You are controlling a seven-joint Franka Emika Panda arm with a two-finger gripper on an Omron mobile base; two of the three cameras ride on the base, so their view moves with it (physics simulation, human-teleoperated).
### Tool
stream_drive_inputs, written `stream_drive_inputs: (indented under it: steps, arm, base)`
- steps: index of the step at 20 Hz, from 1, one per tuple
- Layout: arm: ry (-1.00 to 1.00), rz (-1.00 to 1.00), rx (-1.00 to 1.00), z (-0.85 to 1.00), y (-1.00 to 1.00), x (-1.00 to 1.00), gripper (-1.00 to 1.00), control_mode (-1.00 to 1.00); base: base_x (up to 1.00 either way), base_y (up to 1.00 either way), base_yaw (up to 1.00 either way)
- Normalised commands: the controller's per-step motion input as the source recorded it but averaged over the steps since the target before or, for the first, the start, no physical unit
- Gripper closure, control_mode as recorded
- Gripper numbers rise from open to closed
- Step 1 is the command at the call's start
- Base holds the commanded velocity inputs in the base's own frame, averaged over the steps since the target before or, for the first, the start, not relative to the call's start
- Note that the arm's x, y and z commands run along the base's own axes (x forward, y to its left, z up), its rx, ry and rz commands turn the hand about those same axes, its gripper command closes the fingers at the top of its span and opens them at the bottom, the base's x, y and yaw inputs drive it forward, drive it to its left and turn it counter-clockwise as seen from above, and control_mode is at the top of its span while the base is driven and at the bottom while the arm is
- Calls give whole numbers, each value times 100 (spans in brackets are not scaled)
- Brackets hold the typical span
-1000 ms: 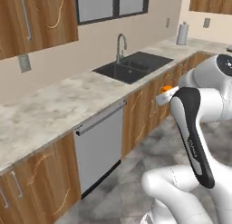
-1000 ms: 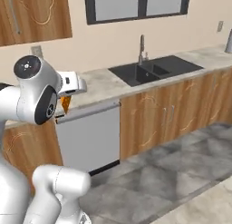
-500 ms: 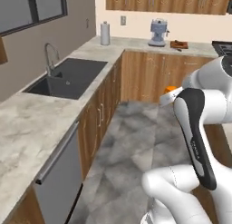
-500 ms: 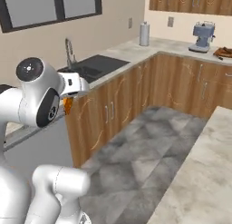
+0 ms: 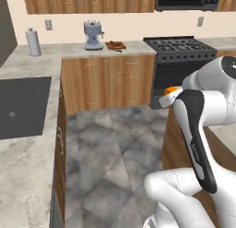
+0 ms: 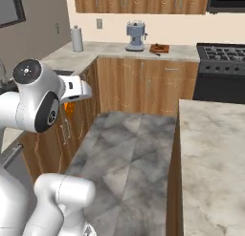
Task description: Retrieve the sausage and cheese from the fridge and place them on the cutting board on the counter.
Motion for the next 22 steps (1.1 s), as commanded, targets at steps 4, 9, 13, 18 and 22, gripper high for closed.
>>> stream_drive_inputs:
  steps: [4,9,13,18,22]
  arm:
    - [0,0,0,0,0,0,100,100]
    - [0,0,0,0,0,0,100,100]
    - [0,0,0,0,0,0,100,100]
    - [0,0,0,0,0,0,100,100]
    - [0,0,0,0,0,0,100,100]
  base:
    - [100,38,-34]
    - [100,24,-4]
    - [100,35,0]
    - [100,8,-5]
    - [100,9,-6]
